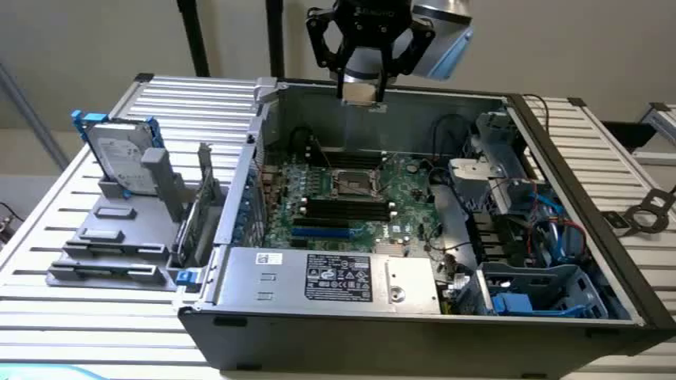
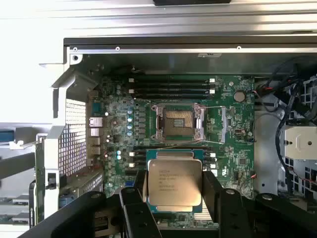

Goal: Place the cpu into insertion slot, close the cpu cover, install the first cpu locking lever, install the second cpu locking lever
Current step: 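Place the cpu into insertion slot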

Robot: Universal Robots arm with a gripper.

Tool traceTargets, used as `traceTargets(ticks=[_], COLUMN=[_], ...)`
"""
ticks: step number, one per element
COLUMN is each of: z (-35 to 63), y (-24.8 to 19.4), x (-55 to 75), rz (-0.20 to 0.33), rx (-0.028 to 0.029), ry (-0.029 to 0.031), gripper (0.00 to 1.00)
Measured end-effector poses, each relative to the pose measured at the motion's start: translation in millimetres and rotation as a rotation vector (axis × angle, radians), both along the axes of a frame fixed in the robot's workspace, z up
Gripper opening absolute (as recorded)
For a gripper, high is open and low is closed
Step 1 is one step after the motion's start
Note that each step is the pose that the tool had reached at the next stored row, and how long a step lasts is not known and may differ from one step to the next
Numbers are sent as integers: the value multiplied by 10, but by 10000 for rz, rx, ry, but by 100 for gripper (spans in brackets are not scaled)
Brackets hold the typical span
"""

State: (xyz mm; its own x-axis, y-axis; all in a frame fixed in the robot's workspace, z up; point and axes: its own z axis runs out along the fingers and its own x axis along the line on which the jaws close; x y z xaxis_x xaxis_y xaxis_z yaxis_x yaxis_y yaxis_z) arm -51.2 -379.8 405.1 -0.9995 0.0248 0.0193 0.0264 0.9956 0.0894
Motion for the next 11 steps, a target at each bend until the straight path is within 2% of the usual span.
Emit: traceTargets(ticks=[11], z=[5], y=[1], x=[1], rz=[2], rx=[-2], ry=[1], gripper=[54])
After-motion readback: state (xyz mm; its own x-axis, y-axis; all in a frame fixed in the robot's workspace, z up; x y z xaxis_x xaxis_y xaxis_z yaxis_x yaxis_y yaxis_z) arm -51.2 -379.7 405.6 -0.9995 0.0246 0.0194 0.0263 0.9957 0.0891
